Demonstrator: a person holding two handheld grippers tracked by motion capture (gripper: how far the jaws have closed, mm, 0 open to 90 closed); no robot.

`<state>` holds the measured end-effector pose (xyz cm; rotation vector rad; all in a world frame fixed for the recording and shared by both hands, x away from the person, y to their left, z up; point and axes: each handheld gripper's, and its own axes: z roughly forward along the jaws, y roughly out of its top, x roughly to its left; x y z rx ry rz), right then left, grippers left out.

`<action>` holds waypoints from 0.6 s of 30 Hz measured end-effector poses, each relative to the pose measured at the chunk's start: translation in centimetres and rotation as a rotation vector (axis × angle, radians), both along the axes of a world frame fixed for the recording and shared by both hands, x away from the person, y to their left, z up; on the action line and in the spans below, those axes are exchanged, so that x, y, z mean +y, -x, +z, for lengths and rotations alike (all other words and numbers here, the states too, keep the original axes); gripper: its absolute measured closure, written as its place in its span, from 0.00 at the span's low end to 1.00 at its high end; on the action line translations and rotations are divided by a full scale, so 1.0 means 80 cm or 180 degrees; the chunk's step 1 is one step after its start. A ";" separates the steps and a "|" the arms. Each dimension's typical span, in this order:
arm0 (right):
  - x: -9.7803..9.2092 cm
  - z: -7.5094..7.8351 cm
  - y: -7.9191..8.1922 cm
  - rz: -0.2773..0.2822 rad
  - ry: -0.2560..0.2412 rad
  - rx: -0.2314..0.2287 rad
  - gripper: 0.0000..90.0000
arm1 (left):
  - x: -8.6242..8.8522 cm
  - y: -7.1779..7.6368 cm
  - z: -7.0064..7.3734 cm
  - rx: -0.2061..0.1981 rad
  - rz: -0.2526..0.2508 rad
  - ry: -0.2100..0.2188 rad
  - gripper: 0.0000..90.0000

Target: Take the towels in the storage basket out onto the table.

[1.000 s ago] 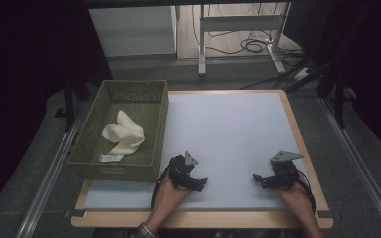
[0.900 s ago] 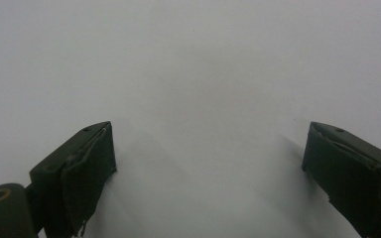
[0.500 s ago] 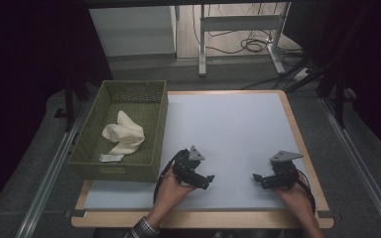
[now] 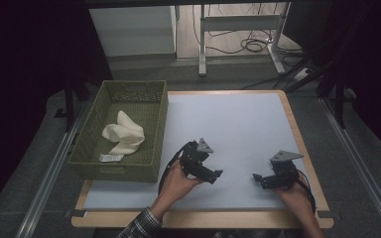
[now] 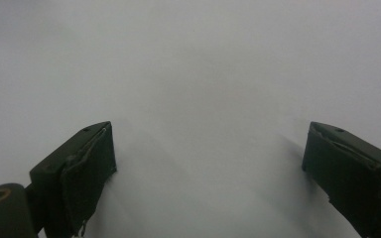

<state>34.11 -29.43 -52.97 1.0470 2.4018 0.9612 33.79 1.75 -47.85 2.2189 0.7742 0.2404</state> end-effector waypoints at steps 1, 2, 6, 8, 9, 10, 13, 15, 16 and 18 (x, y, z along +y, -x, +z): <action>0.000 0.000 0.000 0.0000 0.0000 0.0000 0.07 | 0.000 0.000 0.000 0.0000 0.0000 0.0000 0.03; 0.000 0.000 0.000 0.0000 -0.0001 0.0002 0.07 | -0.001 -0.003 0.007 -0.0028 -0.0018 -0.0011 0.03; 0.000 0.000 0.000 -0.0002 -0.0004 0.0005 0.07 | 0.001 -0.011 0.021 -0.0053 -0.0032 -0.0044 0.03; 0.000 0.000 0.000 0.0000 -0.0003 0.0000 0.07 | 0.003 -0.015 0.028 -0.0034 -0.0028 0.0009 0.03; 0.000 0.000 0.000 0.0003 0.0001 0.0005 0.07 | 0.004 -0.017 0.032 -0.0021 -0.0022 0.0022 0.03; 0.000 0.000 0.000 0.0002 0.0001 0.0005 0.07 | 0.005 -0.019 0.036 -0.0025 -0.0018 0.0023 0.03; 0.000 0.000 0.000 0.0003 0.0002 0.0002 0.07 | 0.008 -0.023 0.043 -0.0034 -0.0004 0.0016 0.03; 0.000 0.000 0.000 0.0005 -0.0002 -0.0003 0.07 | 0.012 -0.029 0.051 -0.0046 0.0022 -0.0007 0.03; 0.000 0.000 0.000 0.0005 -0.0001 -0.0003 0.07 | 0.016 -0.034 0.058 -0.0025 0.0052 -0.0008 0.03; 0.000 0.000 0.000 0.0003 -0.0007 -0.0006 0.07 | 0.021 -0.041 0.065 0.0012 0.0053 -0.0046 0.03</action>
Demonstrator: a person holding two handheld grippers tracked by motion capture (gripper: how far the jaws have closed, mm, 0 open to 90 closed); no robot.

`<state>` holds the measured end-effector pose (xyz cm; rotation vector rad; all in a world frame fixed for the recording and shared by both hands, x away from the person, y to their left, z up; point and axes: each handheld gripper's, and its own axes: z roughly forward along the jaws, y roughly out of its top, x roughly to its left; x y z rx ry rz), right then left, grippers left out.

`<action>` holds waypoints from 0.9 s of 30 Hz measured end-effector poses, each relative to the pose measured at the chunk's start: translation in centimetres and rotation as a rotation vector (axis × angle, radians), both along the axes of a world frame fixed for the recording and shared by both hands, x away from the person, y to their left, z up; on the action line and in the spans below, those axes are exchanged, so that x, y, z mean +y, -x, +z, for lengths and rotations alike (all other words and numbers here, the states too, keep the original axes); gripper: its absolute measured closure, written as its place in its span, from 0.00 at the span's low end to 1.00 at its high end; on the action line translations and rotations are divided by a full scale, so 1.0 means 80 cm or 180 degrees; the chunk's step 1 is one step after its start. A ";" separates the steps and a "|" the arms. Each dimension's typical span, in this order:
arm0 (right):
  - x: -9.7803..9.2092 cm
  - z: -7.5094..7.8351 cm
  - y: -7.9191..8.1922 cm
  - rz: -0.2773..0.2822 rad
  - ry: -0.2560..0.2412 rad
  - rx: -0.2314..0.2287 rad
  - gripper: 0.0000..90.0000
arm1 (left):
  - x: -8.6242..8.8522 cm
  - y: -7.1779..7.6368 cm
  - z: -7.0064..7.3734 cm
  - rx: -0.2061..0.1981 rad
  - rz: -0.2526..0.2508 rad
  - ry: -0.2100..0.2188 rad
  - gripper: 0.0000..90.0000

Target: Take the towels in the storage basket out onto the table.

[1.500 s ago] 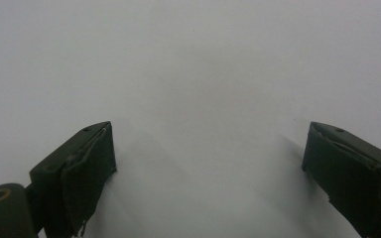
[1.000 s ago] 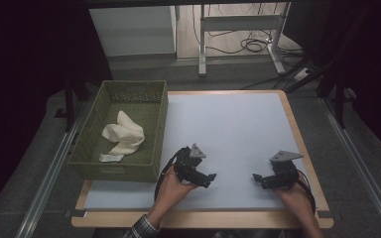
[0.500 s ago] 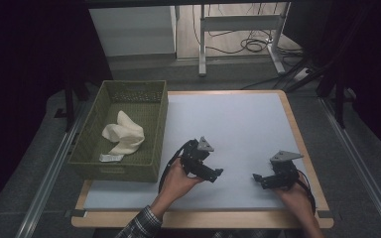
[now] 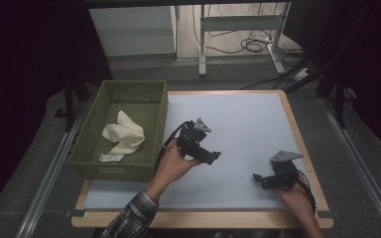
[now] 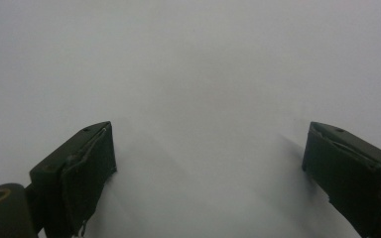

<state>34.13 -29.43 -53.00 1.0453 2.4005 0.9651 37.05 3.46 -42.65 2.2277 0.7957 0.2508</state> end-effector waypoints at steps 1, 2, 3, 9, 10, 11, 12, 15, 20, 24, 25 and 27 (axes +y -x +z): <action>0.000 0.000 0.000 0.0000 0.0000 0.0000 0.07 | 0.000 0.000 0.000 0.0000 0.0000 0.0000 0.03; 0.000 0.000 0.000 0.0002 0.0002 -0.0006 0.07 | 0.007 -0.005 0.006 -0.0027 0.0026 0.0012 0.03; 0.000 0.000 0.000 0.0002 0.0002 -0.0006 0.07 | 0.007 -0.005 0.006 -0.0027 0.0026 0.0012 0.03; 0.000 0.000 0.000 0.0002 0.0001 -0.0005 0.07 | 0.030 -0.018 0.020 -0.0074 0.0110 0.0008 0.03; 0.000 0.000 0.000 -0.0001 0.0000 -0.0001 0.07 | 0.037 -0.022 0.023 -0.0095 0.0127 -0.0028 0.03; 0.000 0.000 0.000 -0.0001 0.0000 -0.0001 0.07 | 0.037 -0.022 0.023 -0.0095 0.0127 -0.0028 0.03; 0.000 0.000 0.000 -0.0002 0.0001 -0.0001 0.07 | 0.041 -0.023 0.025 -0.0110 0.0140 -0.0032 0.03; 0.000 0.000 0.000 0.0000 0.0000 -0.0001 0.07 | 0.051 -0.028 0.028 -0.0145 0.0181 -0.0076 0.03; 0.000 0.000 0.000 -0.0003 -0.0003 0.0001 0.07 | 0.073 -0.037 0.032 -0.0187 0.0311 -0.0097 0.03; 0.000 0.000 0.000 -0.0002 -0.0003 -0.0001 0.07 | 0.085 -0.041 0.034 -0.0205 0.0375 -0.0119 0.03; 0.000 0.000 0.000 -0.0002 -0.0003 -0.0001 0.07 | 0.094 -0.043 0.036 -0.0212 0.0418 -0.0122 0.03; 0.000 0.000 0.000 -0.0002 -0.0003 -0.0002 0.07 | 0.098 -0.044 0.036 -0.0221 0.0451 -0.0128 0.03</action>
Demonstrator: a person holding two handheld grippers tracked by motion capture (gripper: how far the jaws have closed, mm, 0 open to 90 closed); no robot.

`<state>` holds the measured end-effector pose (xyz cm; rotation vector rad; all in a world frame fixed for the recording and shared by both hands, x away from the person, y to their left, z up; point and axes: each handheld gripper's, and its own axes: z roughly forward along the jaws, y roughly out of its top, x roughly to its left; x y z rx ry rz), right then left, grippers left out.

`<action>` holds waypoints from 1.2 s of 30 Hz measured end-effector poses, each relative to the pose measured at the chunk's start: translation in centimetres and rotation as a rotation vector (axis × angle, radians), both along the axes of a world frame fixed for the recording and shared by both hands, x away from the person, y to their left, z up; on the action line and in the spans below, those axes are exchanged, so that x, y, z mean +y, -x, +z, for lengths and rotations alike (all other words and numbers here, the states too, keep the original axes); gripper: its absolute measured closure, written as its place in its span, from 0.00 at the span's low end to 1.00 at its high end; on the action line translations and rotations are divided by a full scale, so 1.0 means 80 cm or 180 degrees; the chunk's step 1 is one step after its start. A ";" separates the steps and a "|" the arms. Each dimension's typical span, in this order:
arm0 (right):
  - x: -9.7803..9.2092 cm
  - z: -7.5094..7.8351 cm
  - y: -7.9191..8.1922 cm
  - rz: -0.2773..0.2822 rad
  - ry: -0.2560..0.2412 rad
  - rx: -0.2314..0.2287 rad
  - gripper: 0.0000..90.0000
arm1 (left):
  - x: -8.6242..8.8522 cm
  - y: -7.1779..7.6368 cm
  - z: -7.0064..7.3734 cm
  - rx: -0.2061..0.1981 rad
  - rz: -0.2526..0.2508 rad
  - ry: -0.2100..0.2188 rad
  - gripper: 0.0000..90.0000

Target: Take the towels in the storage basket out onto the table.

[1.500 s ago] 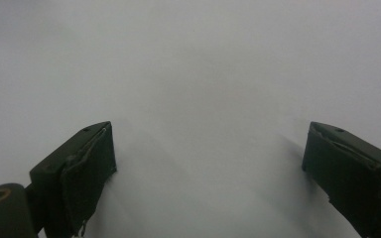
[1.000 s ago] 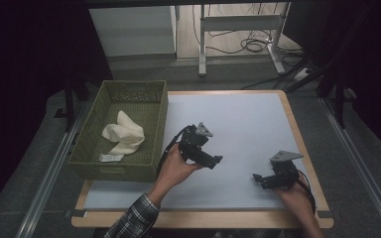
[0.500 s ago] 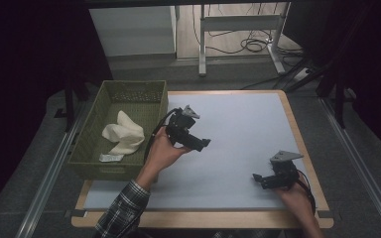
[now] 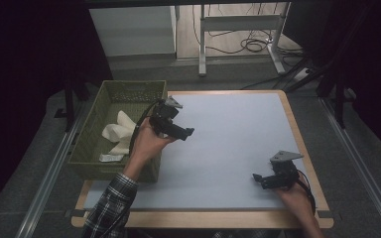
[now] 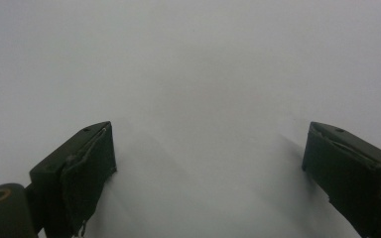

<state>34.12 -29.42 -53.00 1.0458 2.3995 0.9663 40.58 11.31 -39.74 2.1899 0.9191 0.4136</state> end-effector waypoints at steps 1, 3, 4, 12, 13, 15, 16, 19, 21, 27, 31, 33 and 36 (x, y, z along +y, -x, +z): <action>0.000 0.000 0.000 0.0000 0.0001 -0.0001 0.07 | 0.009 -0.002 0.001 -0.0015 0.0051 -0.0018 0.03; 0.000 0.000 0.000 0.0000 0.0001 -0.0001 0.07 | 0.018 -0.004 0.002 -0.0026 0.0104 -0.0019 0.03; 0.000 0.000 0.000 0.0000 0.0001 -0.0001 0.07 | 0.023 -0.005 0.003 -0.0025 0.0120 -0.0028 0.03; 0.000 0.000 0.000 0.0000 0.0001 -0.0001 0.07 | 0.065 -0.010 0.009 -0.0076 0.0320 -0.0004 0.02; 0.000 0.000 0.000 0.0001 0.0001 -0.0001 0.07 | 0.070 -0.011 0.008 -0.0087 0.0357 0.0004 0.02; 0.000 0.000 0.000 0.0001 0.0001 -0.0001 0.07 | 0.076 -0.012 0.007 -0.0099 0.0392 0.0008 0.03; 0.000 0.000 0.000 0.0001 0.0001 -0.0001 0.07 | 0.083 -0.013 0.006 -0.0099 0.0422 0.0021 0.03; 0.000 0.000 0.000 0.0001 0.0001 -0.0001 0.07 | 0.100 -0.018 -0.002 -0.0077 0.0513 0.0064 0.03; 0.000 0.000 0.000 0.0001 0.0001 -0.0001 0.07 | 0.116 -0.024 -0.011 -0.0023 0.0587 0.0057 0.02; 0.000 0.000 0.000 0.0001 -0.0001 0.0000 0.07 | 0.147 -0.033 -0.030 0.0161 0.0806 -0.0042 0.01; 0.000 0.000 0.000 0.0001 -0.0002 0.0001 0.07 | 0.169 -0.037 -0.046 0.0262 0.0953 -0.0155 0.01; 0.000 0.000 0.000 0.0001 -0.0001 0.0000 0.07 | 0.179 -0.040 -0.053 0.0365 0.1020 -0.0211 0.01; 0.000 0.000 0.000 0.0003 0.0000 -0.0004 0.07 | 0.185 -0.043 -0.061 0.0470 0.1067 -0.0242 0.01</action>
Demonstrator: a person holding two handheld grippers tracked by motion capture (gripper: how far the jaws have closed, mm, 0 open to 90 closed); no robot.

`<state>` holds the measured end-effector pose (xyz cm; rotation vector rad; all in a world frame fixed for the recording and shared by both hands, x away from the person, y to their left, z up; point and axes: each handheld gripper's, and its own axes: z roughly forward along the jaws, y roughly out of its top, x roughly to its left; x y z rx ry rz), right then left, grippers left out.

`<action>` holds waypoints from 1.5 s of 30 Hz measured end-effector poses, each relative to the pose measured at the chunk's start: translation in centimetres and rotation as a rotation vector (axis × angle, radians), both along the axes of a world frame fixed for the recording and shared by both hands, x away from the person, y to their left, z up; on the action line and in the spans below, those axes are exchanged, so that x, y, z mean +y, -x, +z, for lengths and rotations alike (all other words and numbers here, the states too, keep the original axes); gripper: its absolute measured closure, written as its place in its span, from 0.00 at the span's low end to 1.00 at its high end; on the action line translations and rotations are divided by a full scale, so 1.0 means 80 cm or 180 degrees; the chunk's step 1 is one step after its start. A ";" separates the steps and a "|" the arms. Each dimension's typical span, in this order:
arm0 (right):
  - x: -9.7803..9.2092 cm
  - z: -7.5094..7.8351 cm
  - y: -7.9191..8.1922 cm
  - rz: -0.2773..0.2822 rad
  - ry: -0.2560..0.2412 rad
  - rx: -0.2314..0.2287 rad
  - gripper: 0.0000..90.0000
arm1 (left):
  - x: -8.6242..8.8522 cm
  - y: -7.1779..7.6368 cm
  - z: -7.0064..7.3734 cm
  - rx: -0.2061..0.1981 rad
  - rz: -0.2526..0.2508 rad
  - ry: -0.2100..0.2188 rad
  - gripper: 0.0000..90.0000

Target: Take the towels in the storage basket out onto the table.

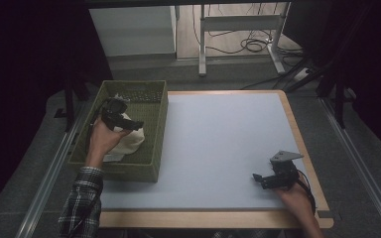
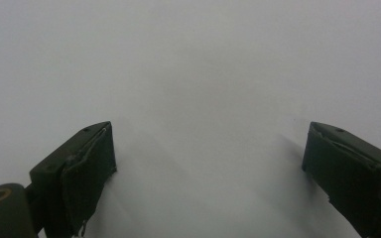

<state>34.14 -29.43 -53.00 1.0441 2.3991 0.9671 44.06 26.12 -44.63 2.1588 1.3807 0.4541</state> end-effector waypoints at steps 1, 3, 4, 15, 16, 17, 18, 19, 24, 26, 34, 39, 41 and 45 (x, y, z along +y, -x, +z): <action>0.000 0.000 0.000 -0.0002 0.0000 0.0003 0.07 | 0.005 -0.004 -0.008 0.0131 0.0040 -0.0039 0.01; 0.000 0.000 0.000 -0.0003 -0.0001 0.0004 0.07 | 0.007 -0.006 -0.012 0.0198 0.0053 -0.0032 0.01; 0.000 0.000 0.000 -0.0002 -0.0002 0.0003 0.07 | 0.010 -0.010 -0.020 0.0337 0.0093 -0.0039 0.01; 0.000 0.000 0.000 -0.0002 -0.0003 0.0003 0.07 | -0.006 -0.033 -0.060 0.1075 0.0103 -0.0278 0.03; 0.000 0.000 0.000 -0.0002 -0.0002 0.0003 0.07 | -0.008 -0.035 -0.064 0.1130 0.0101 -0.0304 0.03; 0.000 0.000 0.000 -0.0003 -0.0004 0.0001 0.07 | -0.010 -0.036 -0.067 0.1206 0.0099 -0.0368 0.05; 0.000 0.000 0.000 -0.0003 -0.0003 0.0004 0.07 | -0.012 -0.037 -0.069 0.1268 0.0121 -0.0425 0.08; 0.000 0.000 0.000 -0.0002 -0.0003 0.0003 0.07 | -0.011 -0.037 -0.069 0.1315 0.0133 -0.0394 0.13; 0.000 0.000 0.000 0.0000 -0.0003 0.0000 0.07 | -0.008 -0.033 -0.067 0.1428 0.0094 -0.0228 0.44; 0.000 0.000 0.000 -0.0001 -0.0003 0.0003 0.07 | -0.007 -0.033 -0.067 0.1430 0.0091 -0.0201 0.53; 0.000 0.000 0.000 0.0000 -0.0003 0.0001 0.07 | 0.003 -0.030 -0.060 0.1433 -0.0071 -0.0026 0.77; 0.000 0.000 0.000 -0.0003 -0.0005 0.0001 0.07 | 0.017 -0.024 -0.043 0.1214 -0.0026 0.0177 0.78; 0.000 0.000 0.000 -0.0003 -0.0005 0.0001 0.07 | 0.021 -0.020 -0.032 0.1068 -0.0011 0.0230 0.77; 0.000 0.000 0.000 -0.0001 -0.0003 0.0004 0.07 | 0.028 -0.013 -0.017 0.0890 -0.0019 0.0376 0.77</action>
